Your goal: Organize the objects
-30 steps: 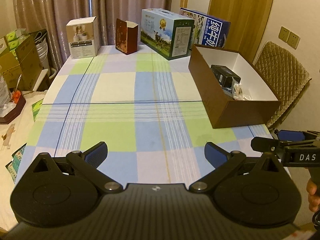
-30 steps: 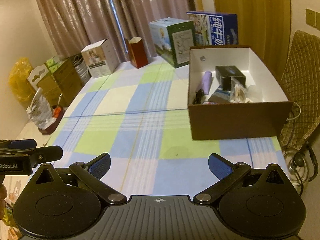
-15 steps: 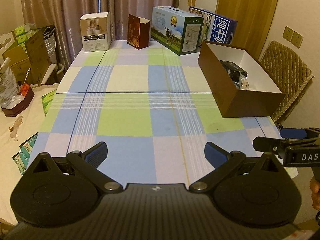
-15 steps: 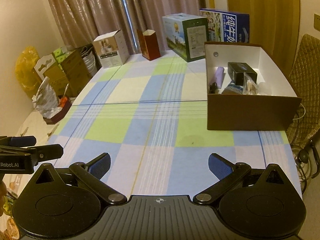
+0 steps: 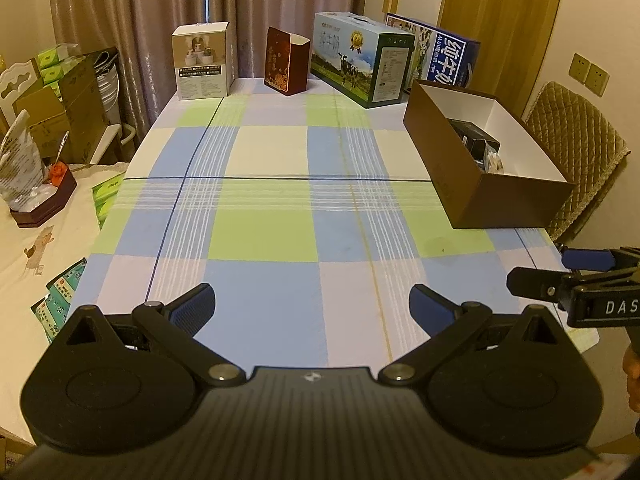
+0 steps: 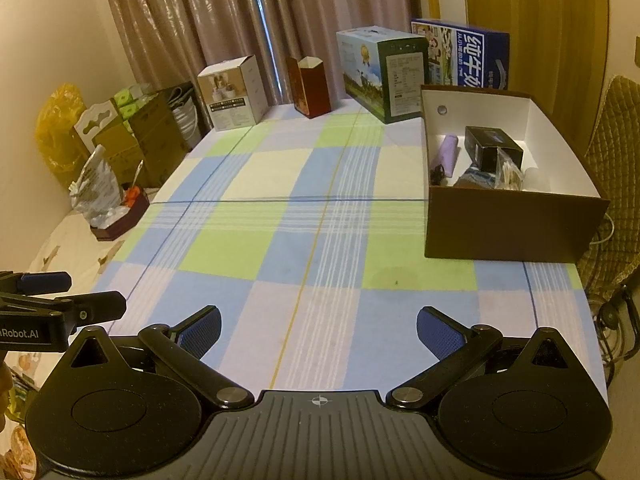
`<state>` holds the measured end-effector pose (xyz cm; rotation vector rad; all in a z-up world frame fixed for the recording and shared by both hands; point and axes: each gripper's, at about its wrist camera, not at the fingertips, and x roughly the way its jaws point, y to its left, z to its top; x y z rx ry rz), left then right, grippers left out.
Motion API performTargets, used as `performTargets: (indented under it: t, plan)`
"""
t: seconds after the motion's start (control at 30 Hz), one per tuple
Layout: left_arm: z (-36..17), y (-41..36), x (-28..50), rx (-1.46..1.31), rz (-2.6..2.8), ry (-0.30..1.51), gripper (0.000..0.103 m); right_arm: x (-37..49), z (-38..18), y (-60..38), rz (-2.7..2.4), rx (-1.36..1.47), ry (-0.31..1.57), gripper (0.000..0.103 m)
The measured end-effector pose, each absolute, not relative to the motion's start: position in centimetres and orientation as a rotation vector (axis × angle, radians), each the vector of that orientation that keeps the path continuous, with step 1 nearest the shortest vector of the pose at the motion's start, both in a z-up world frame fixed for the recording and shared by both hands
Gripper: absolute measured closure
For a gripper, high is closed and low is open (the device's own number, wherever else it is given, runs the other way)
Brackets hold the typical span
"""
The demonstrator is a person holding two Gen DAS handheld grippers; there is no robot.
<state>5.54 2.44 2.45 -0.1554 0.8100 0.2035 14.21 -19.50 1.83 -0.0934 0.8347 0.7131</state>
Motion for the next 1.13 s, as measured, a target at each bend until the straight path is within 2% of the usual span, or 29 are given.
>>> performTargets:
  t: [1.13]
  plan:
    - [1.9, 2.2, 6.2, -0.150, 0.208, 0.820, 0.001, 14.9, 1.6, -19.9, 0.701, -0.093, 0.847, 0.002]
